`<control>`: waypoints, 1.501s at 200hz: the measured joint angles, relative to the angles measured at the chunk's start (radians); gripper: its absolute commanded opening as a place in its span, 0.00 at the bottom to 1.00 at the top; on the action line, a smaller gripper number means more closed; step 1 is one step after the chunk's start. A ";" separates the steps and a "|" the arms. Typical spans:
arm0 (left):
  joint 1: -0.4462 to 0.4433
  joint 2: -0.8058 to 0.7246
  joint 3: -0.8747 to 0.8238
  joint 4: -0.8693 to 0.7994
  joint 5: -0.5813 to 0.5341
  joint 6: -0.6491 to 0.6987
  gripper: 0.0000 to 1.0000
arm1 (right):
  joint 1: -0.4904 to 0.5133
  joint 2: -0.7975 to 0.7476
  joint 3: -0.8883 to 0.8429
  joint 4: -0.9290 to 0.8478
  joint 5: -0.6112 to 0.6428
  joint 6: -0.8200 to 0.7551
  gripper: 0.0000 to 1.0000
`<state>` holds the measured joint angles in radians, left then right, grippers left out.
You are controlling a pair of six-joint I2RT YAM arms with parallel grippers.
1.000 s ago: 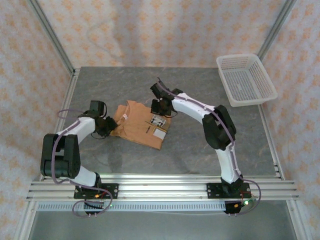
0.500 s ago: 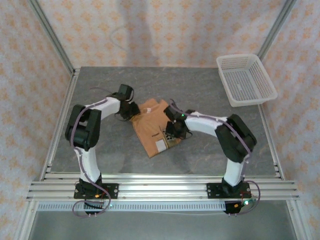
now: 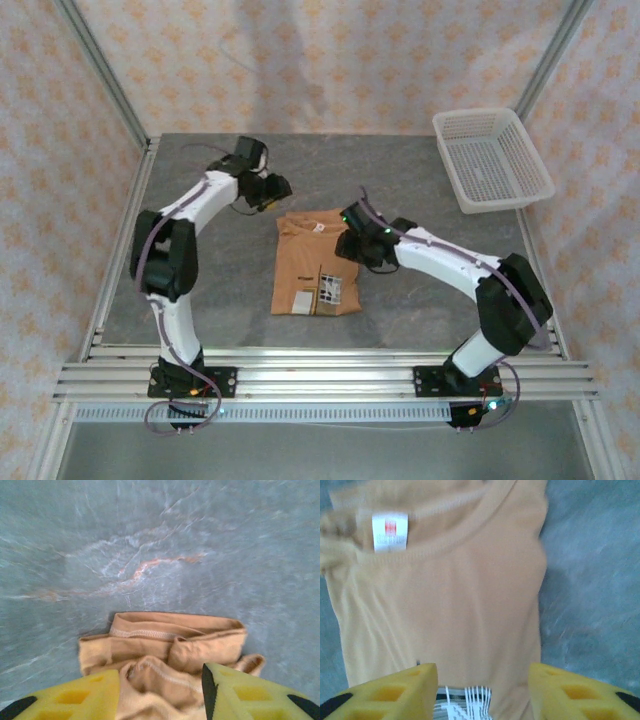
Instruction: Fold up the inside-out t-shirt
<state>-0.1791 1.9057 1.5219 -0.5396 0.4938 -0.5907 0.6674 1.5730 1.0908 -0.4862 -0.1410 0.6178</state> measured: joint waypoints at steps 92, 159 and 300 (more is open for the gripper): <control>0.100 -0.109 -0.234 0.005 0.177 0.069 0.60 | -0.145 0.364 0.320 -0.053 -0.024 -0.224 0.62; 0.100 -0.103 -0.254 0.038 0.197 0.069 0.60 | -0.143 0.462 0.377 -0.082 -0.066 -0.220 0.64; 0.096 -0.066 -0.288 0.087 0.208 0.068 0.54 | -0.093 0.539 0.451 -0.071 -0.067 -0.203 0.54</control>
<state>-0.0830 1.8393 1.2339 -0.4522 0.7017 -0.5228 0.5743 2.1120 1.5417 -0.5575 -0.2081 0.4145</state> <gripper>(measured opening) 0.520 0.567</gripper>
